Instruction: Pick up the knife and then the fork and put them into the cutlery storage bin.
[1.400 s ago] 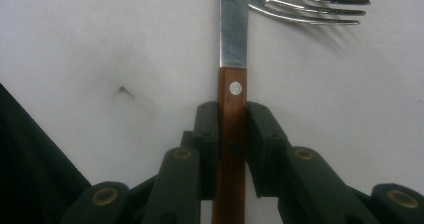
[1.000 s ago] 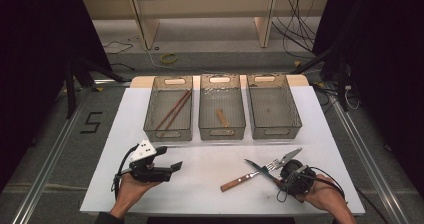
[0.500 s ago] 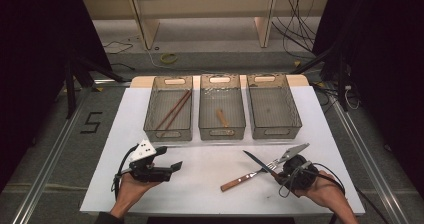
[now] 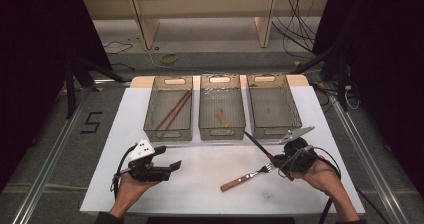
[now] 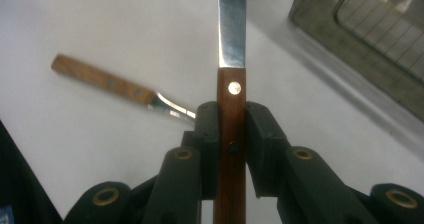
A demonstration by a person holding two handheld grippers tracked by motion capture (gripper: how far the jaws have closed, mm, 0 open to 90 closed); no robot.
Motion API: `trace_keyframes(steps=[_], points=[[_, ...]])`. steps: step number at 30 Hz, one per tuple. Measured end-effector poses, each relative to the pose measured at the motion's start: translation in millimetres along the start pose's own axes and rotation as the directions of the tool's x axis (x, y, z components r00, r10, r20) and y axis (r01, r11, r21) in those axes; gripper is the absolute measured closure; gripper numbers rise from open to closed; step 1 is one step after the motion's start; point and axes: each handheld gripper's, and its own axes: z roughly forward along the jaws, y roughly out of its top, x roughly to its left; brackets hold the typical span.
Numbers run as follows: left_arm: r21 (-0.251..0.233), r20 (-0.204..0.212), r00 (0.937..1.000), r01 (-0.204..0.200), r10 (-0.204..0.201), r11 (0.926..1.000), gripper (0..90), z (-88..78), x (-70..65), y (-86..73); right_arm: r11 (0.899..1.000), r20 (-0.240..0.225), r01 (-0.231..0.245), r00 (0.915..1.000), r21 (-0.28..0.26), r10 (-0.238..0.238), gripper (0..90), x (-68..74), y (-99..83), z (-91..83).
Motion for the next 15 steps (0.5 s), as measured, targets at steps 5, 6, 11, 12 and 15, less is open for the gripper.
trace_keyframes(steps=[5, 6, 11, 12, 15], points=[[-0.003, 0.004, 1.0000, -0.001, 0.001, 1.0000, 19.4, -0.1, -0.1, -0.1, 0.999, 0.004, -0.011, 0.9999, -0.039, 0.011, 77.5, -3.8, 11.1, -2.7], [-0.005, 0.005, 1.0000, 0.000, 0.000, 1.0000, 19.4, -0.2, -0.2, -0.1, 0.999, 0.008, -0.011, 0.9999, -0.049, 0.012, 77.5, -5.0, 13.2, -3.4], [-0.018, 0.012, 0.9999, 0.007, -0.007, 0.9998, 19.4, -1.1, -0.8, 0.4, 0.996, 0.009, -0.017, 0.9998, -0.084, 0.018, 77.5, -10.0, 21.9, -4.3], [-0.018, 0.014, 0.9999, 0.006, -0.005, 0.9998, 19.4, -1.3, -0.7, 0.4, 0.996, 0.007, -0.018, 0.9998, -0.085, 0.019, 77.5, -10.7, 23.0, -3.8], [-0.018, 0.015, 0.9999, 0.005, -0.005, 0.9998, 19.4, -1.3, -0.8, 0.2, 0.995, 0.006, -0.027, 0.9996, -0.096, 0.027, 77.5, -14.2, 26.6, -3.1]])
